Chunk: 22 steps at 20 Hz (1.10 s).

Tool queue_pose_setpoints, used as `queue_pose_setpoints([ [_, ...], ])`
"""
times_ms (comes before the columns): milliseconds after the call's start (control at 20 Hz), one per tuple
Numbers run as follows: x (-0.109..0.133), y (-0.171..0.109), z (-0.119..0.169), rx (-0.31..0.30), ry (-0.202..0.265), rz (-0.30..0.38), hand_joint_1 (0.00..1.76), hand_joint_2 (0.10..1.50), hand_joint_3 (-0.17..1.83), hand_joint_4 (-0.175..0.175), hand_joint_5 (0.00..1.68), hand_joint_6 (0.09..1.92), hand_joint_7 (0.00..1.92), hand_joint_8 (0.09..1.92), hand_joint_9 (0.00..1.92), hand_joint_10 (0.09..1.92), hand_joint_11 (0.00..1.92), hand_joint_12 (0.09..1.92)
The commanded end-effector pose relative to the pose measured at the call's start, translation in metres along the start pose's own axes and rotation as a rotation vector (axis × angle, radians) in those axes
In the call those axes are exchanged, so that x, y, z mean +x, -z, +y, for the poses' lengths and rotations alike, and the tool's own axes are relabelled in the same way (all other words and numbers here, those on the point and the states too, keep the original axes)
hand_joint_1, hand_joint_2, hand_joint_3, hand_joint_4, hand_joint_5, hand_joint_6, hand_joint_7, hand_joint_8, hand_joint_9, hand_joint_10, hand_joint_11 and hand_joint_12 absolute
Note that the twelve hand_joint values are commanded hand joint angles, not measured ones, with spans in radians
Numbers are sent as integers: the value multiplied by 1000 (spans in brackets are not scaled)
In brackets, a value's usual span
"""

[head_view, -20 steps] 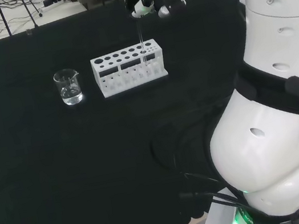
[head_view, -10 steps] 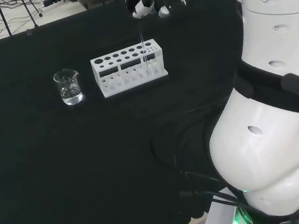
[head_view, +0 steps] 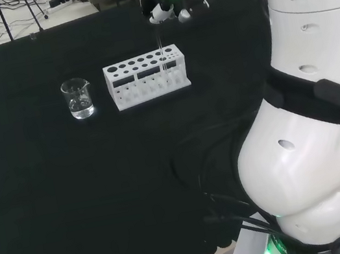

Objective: Put the glass rod back on the white test tube rack.

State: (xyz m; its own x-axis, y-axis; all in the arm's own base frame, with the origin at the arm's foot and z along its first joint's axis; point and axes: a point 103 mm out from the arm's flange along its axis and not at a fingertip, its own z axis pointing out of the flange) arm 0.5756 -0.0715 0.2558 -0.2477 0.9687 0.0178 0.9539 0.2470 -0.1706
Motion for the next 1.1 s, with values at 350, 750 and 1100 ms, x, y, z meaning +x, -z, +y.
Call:
queue_pose_setpoints([
  [350,-9,-1,5,34,-13,6,1275,1035,-12,-175,1174,467,1273,979,1667,669,1799,274],
  [750,-10,6,0,79,-5,-13,1388,992,-175,-175,1137,397,1543,141,1773,484,1815,275],
  [1100,-7,9,3,117,-1,-14,1431,964,-175,-175,410,851,1606,87,1827,430,1809,347],
])
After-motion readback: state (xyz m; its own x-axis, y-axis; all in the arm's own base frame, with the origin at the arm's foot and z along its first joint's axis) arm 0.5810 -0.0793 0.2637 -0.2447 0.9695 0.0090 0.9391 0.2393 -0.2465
